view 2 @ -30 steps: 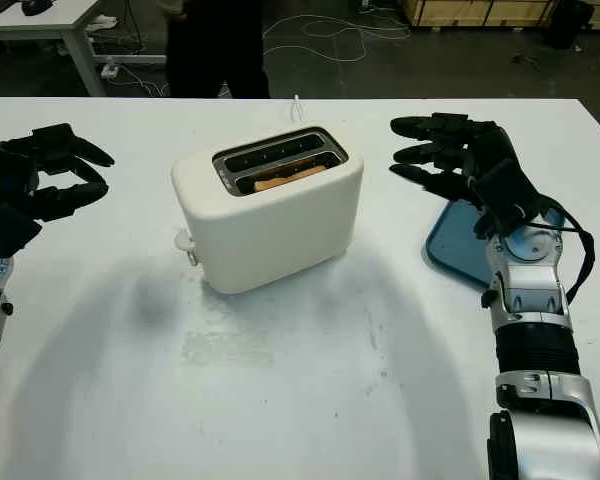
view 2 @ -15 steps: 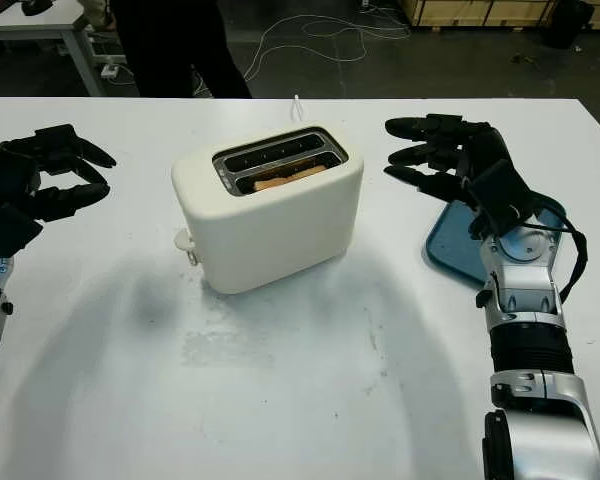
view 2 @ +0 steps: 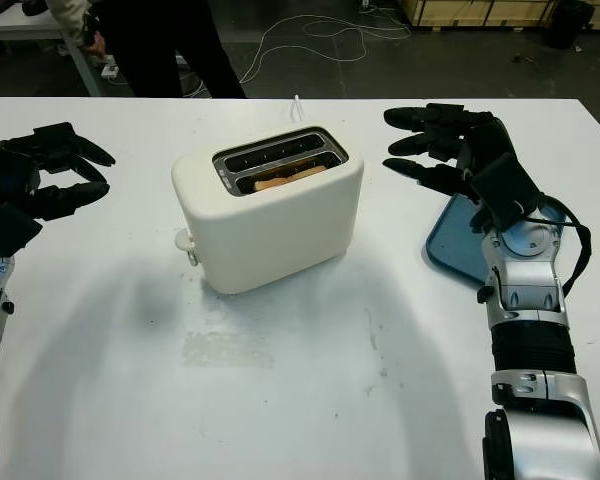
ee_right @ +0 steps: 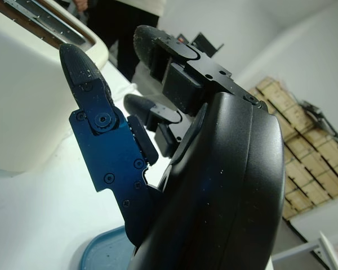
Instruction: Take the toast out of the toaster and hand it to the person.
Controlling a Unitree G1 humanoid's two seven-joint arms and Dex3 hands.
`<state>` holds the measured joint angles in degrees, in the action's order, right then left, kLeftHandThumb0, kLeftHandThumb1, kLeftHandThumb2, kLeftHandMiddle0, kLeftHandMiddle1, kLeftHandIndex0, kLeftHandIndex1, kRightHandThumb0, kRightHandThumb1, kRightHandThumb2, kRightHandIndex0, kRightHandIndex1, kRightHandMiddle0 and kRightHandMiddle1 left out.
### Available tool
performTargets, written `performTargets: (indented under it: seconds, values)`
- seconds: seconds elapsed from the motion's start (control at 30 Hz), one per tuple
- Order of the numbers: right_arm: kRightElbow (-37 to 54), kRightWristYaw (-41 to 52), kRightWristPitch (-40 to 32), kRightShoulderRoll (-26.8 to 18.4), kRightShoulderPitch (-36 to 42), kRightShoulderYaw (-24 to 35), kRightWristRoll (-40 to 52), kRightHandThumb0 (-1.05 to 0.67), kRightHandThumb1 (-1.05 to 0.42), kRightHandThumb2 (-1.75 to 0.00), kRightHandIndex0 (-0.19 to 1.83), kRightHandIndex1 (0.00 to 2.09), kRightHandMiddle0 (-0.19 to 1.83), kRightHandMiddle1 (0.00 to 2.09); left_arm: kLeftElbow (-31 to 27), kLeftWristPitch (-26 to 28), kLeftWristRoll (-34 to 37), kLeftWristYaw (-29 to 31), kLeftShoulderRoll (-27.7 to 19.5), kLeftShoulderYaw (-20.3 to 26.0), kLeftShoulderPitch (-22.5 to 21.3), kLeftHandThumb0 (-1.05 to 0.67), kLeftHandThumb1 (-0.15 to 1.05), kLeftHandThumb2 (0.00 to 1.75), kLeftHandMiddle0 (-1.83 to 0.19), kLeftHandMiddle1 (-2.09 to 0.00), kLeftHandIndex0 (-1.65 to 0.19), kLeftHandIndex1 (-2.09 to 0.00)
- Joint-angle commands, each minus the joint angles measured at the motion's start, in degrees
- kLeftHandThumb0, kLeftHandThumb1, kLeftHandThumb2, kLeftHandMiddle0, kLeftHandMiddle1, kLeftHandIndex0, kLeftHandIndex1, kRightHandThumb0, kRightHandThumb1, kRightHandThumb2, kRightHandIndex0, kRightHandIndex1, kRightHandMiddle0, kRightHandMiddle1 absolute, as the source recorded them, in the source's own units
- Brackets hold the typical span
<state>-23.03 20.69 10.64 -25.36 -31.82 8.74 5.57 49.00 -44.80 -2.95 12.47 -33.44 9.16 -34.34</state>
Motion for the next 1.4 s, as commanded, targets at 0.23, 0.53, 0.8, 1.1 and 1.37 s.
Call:
performTargets:
  seconds: [0.23,0.53,0.8,1.1,1.37]
  values:
    - [-1.34,0.21,0.16,-0.32,-1.25,0.68,0.59,-0.52,-0.68,0.00,0.66,0.85,0.97,0.01,0.03,-1.22,1.26,-0.28,0.64,0.25,-0.76,-1.05,0.92,0.19,-0.80,-1.17,-0.73,-0.99]
    - [-0.59,0.03,-1.50,-0.27,-1.50,0.48,0.53,-0.53,-0.68,0.00,0.64,0.86,0.97,0.01,0.35,-1.10,0.92,-0.61,0.57,0.11,-1.03,-1.05,0.92,0.20,-0.82,-1.15,-0.75,-0.98]
    - [-1.17,0.10,-1.30,-0.04,-1.54,0.81,1.04,-0.53,-0.67,0.00,0.66,0.87,0.98,0.02,0.73,-1.18,1.21,-0.47,0.61,0.24,-0.99,-1.05,0.92,0.20,-0.83,-1.14,-0.76,-0.97]
    - [-1.09,-0.01,-1.71,-0.15,-1.40,0.67,0.76,-0.56,-0.67,0.00,0.65,0.87,0.98,0.02,0.71,-1.29,1.40,-0.40,0.70,0.31,-0.93,-1.05,0.92,0.21,-0.83,-1.14,-0.77,-0.97]
    - [-1.39,0.21,-1.54,-0.07,-1.53,0.68,0.90,-0.55,-0.67,0.00,0.65,0.87,0.99,0.02,1.79,-2.32,1.12,-0.57,0.69,0.20,-1.26,-1.05,0.92,0.22,-0.82,-1.14,-0.77,-0.97]
